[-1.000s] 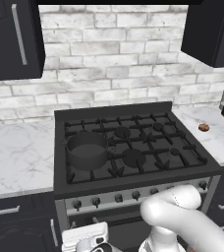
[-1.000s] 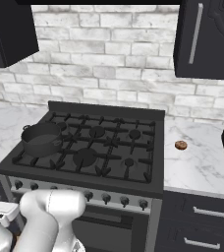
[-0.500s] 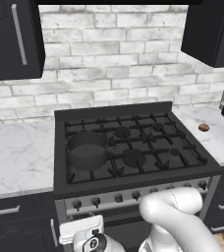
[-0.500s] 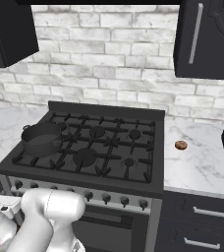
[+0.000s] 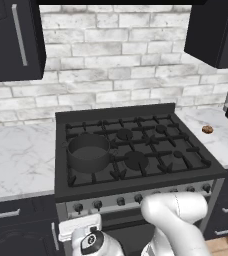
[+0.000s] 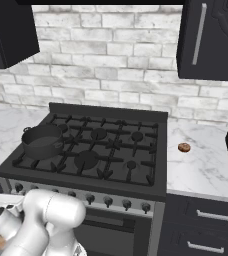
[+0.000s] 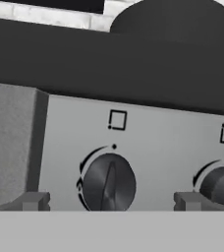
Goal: Turn on the burner for the pot on the stove. Wait thirty seconds for the pot to heat up. Then add the mushroom to the pot.
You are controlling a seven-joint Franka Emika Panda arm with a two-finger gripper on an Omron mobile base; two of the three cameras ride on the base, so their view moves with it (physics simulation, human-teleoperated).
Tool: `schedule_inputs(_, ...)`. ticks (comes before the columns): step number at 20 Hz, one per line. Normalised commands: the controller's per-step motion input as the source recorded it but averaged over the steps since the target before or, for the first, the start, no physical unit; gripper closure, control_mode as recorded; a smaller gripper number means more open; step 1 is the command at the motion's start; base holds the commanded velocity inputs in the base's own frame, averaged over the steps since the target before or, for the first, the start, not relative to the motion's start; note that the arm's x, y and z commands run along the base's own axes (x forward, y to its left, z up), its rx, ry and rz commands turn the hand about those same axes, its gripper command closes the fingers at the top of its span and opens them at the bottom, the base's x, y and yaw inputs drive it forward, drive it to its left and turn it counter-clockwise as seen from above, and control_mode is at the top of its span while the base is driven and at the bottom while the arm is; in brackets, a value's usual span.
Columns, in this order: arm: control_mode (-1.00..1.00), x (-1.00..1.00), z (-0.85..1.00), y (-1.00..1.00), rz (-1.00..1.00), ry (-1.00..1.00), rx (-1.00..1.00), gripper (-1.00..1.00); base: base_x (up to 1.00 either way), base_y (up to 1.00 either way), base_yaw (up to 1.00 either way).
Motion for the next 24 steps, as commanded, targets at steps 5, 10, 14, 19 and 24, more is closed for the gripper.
schedule_inputs(5, -1.00, 0.50, -0.09, 0.09, 0.00, 0.00, 0.00, -1.00, 0.00, 0.00, 0.00)
schedule_inputs(10, -1.00, 0.51, -0.09, 0.14, 0.00, 0.00, 0.00, -1.00, 0.00, 0.00, 0.00)
schedule_inputs(14, -1.00, 0.48, -0.10, 0.16, 0.00, 0.00, 0.00, 1.00, 0.00, 0.00, 0.00)
schedule_inputs(19, -1.00, 0.32, -0.04, 0.12, 0.00, -0.01, 0.00, 1.00, 0.00, 0.00, 0.00)
schedule_inputs(24, -1.00, 0.14, -0.04, 0.33, 0.00, -0.04, 0.00, 1.00, 0.00, 0.00, 0.00)
